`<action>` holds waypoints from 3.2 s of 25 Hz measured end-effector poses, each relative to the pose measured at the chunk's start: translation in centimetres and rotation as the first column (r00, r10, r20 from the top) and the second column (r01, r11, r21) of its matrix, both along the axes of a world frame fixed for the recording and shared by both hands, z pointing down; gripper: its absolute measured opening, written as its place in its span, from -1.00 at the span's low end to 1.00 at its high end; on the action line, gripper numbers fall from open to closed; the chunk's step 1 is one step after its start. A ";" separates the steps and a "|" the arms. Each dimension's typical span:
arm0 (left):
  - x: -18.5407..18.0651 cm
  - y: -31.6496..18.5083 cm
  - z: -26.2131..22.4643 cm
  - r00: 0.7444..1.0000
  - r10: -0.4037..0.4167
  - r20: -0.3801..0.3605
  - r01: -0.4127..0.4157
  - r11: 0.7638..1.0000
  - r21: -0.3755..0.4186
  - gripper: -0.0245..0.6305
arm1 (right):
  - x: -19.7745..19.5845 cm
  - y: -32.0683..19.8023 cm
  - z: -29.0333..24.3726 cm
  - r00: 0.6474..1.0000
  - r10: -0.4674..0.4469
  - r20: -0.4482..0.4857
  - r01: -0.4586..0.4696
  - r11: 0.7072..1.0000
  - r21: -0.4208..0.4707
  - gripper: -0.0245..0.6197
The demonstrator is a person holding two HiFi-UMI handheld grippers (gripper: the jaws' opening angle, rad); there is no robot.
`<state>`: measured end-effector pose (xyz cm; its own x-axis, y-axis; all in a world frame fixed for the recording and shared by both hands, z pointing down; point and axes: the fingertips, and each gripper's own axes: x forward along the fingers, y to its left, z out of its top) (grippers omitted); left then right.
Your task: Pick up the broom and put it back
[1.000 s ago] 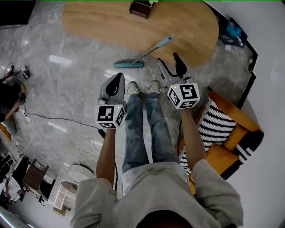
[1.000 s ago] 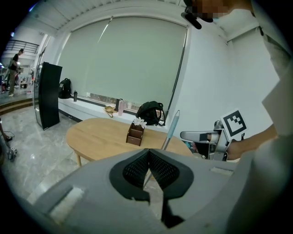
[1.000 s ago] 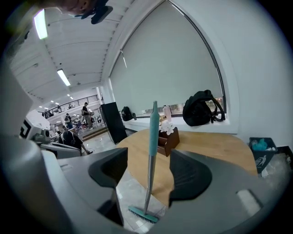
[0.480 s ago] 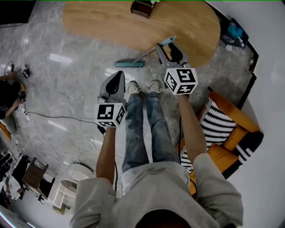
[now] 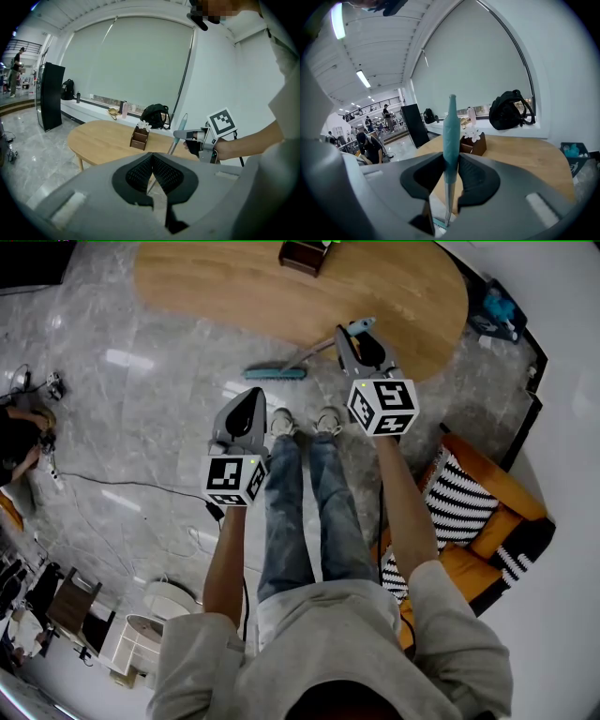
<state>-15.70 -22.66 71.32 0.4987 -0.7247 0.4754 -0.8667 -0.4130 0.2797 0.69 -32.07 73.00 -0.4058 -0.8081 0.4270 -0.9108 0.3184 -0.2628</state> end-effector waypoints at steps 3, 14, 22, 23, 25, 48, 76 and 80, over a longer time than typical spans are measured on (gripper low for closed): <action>-0.2 -0.3 -0.3 1.000 -0.007 -0.002 0.007 1.000 0.004 -0.93 | -0.7 0.6 -0.6 1.000 -0.030 0.001 0.030 0.999 0.012 -0.62; -1.4 -2.1 -4.0 1.000 -0.029 -0.002 0.029 0.997 0.068 -0.93 | -4.9 4.3 -4.0 0.985 -0.165 -0.055 0.168 0.984 0.052 -0.63; -3.9 -3.9 -9.8 0.997 -0.072 0.000 0.071 0.986 0.154 -0.93 | -7.4 4.3 -9.9 0.970 -0.228 -0.087 0.236 0.966 0.108 -0.63; -4.3 -4.1 -10.7 0.997 -0.079 0.000 0.078 0.983 0.164 -0.93 | -7.7 4.1 -10.7 0.968 -0.234 -0.090 0.244 0.963 0.114 -0.63; -5.0 -4.5 -12.4 0.996 -0.090 0.002 0.088 0.979 0.185 -0.93 | -8.4 3.9 -12.4 0.965 -0.246 -0.094 0.256 0.958 0.125 -0.63; -5.6 -5.1 -30.5 0.995 -0.090 -0.032 0.095 0.934 0.345 -0.93 | -12.3 5.9 -33.7 0.950 -0.307 -0.053 0.309 0.906 0.291 -0.63; 11.6 -3.8 -36.4 0.927 0.363 -0.093 -0.289 0.851 0.440 -0.93 | -0.5 14.1 -37.0 0.996 0.001 -0.093 0.026 0.959 0.283 -0.63; 16.2 -1.6 -35.7 0.876 0.474 -0.090 -0.394 0.811 0.433 -0.93 | 3.3 16.7 -36.2 0.989 0.107 -0.104 -0.076 0.961 0.267 -0.63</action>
<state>0.55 -24.28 35.58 0.8546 -0.5148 0.0684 -0.5189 -0.8416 0.1499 4.00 -15.41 36.77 -0.2848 -0.9292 0.2354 -0.9586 0.2755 -0.0720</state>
